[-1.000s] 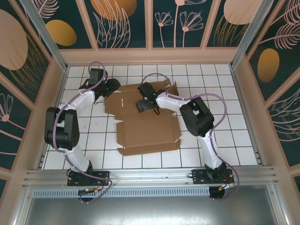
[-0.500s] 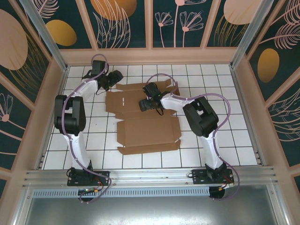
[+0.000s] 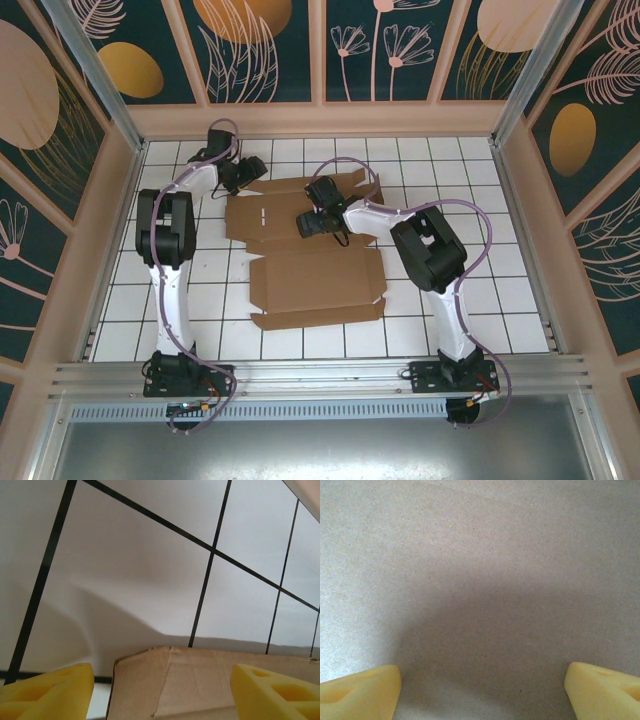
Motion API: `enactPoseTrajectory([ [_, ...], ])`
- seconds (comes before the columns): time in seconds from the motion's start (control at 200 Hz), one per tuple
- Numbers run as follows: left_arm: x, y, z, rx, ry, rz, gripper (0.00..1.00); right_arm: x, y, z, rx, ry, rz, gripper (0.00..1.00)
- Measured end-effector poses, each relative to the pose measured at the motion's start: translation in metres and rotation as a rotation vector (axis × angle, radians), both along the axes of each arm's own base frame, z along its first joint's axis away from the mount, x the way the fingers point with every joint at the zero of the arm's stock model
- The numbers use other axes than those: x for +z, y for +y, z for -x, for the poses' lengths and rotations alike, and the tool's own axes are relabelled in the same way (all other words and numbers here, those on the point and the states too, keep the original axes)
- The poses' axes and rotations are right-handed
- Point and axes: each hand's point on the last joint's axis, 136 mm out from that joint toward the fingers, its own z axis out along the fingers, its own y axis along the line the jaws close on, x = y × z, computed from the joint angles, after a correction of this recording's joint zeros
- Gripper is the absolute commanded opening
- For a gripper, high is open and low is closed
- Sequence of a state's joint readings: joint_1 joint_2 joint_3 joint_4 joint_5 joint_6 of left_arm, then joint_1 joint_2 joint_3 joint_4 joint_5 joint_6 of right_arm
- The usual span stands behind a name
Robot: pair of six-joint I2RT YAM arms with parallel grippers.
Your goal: Fold the paper box
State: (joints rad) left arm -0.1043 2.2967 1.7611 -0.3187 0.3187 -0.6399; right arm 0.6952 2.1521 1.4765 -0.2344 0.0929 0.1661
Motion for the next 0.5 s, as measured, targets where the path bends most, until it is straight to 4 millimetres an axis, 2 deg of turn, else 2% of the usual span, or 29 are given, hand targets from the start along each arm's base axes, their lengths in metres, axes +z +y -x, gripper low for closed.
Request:
enactPoseTrajectory([
  [0.23,-0.009,-0.014,0.009,-0.054,-0.019,0.076,0.68,0.0,0.0,0.0,0.0,0.0,0.001,0.87],
  [0.5,0.003,-0.022,0.012,-0.086,-0.067,0.156,0.66,-0.001,-0.001,0.0,-0.002,-0.002,0.005,0.85],
])
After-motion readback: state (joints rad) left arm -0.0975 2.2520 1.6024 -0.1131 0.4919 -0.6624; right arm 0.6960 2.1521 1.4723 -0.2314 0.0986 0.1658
